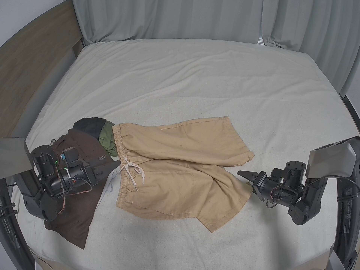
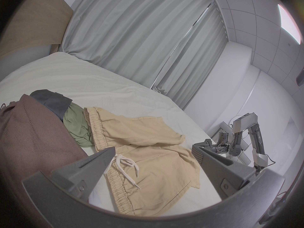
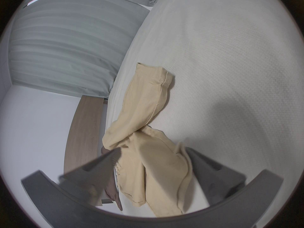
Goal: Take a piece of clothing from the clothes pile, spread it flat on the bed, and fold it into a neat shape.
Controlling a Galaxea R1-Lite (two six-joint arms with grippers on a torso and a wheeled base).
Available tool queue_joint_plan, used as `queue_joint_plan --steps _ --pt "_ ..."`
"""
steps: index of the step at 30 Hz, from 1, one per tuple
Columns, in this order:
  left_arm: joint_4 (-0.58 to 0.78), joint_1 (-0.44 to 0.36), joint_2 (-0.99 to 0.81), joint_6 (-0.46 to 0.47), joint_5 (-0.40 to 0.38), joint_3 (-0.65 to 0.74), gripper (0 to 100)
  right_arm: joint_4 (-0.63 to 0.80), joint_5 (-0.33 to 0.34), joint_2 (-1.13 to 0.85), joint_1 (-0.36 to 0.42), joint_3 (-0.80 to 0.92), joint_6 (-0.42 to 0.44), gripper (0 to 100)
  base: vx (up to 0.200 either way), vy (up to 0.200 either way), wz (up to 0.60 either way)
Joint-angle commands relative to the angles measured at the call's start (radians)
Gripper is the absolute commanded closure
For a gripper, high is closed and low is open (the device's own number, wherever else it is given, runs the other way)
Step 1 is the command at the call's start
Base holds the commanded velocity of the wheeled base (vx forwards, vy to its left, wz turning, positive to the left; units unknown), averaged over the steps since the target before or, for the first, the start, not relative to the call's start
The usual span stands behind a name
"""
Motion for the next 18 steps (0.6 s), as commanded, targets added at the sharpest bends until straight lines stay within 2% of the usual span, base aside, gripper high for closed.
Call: queue_joint_plan --steps 1,11,18 --pt "-0.001 -0.004 0.007 0.001 -0.001 0.000 0 0.000 -0.003 0.008 0.001 -0.003 -0.003 100 0.000 0.000 0.00" --pt "-0.001 -0.005 0.005 0.001 -0.001 0.002 0 0.000 -0.006 0.001 -0.019 -0.012 -0.009 100 0.000 0.000 0.00" --pt "-0.001 -0.011 0.007 0.001 0.001 0.002 0 0.000 -0.009 -0.005 -0.091 -0.097 -0.012 100 0.000 0.000 0.00"
